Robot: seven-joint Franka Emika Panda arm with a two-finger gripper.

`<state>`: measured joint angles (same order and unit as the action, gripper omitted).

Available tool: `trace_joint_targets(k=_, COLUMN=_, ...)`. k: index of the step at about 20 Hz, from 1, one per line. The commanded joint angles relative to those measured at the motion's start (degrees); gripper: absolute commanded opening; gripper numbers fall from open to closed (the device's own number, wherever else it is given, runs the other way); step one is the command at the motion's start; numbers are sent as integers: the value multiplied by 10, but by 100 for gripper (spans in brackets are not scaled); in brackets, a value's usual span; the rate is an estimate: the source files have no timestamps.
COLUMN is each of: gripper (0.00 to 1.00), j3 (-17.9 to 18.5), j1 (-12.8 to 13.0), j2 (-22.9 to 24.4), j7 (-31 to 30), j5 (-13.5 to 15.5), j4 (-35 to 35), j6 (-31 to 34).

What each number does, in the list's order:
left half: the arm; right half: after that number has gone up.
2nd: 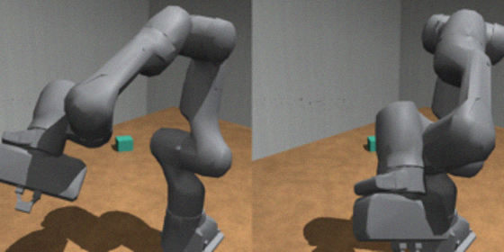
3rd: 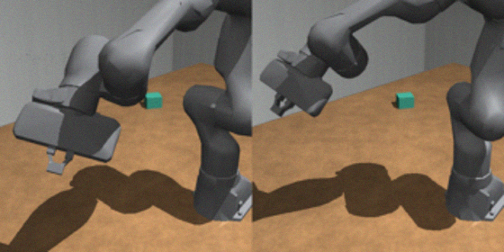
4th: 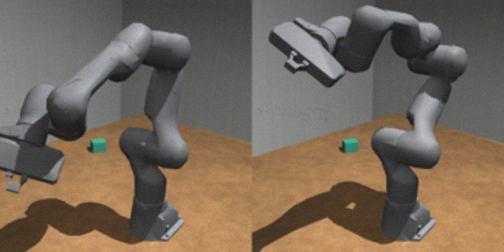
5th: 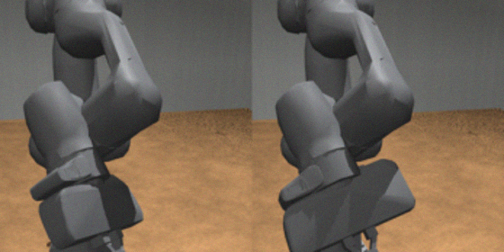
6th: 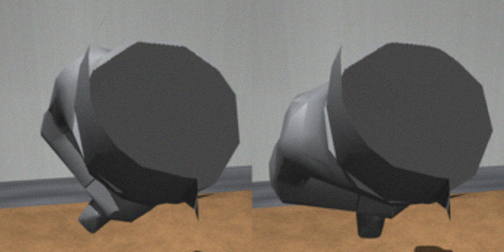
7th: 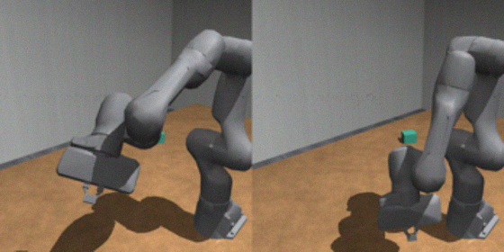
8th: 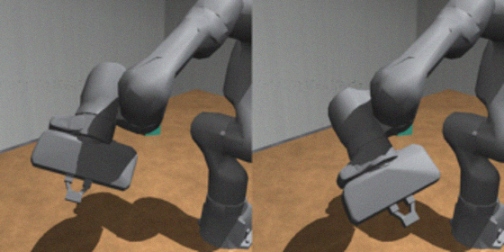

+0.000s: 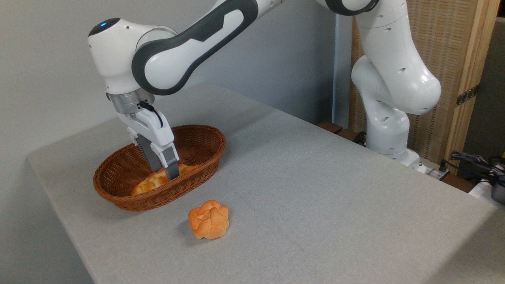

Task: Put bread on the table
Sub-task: 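Lower the open gripper into the basket around the long bread roll, then close the gripper on the long bread roll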

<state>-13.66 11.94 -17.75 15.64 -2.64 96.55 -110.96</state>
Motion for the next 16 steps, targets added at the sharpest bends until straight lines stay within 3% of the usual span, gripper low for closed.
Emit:
trace_joint_targets(k=1, gripper=26, j3=3, j1=6, j2=-4, j7=7, j5=-6, j4=-1, j6=-17)
trace_joint_targets(k=8, gripper=28, j3=3, j1=6, j2=2, j7=6, j5=-6, j4=-5, j6=-17)
trace_joint_targets(k=16, gripper=30, j3=-13, j1=5, j2=41, j7=-3, j5=3, j4=-10, j6=-15)
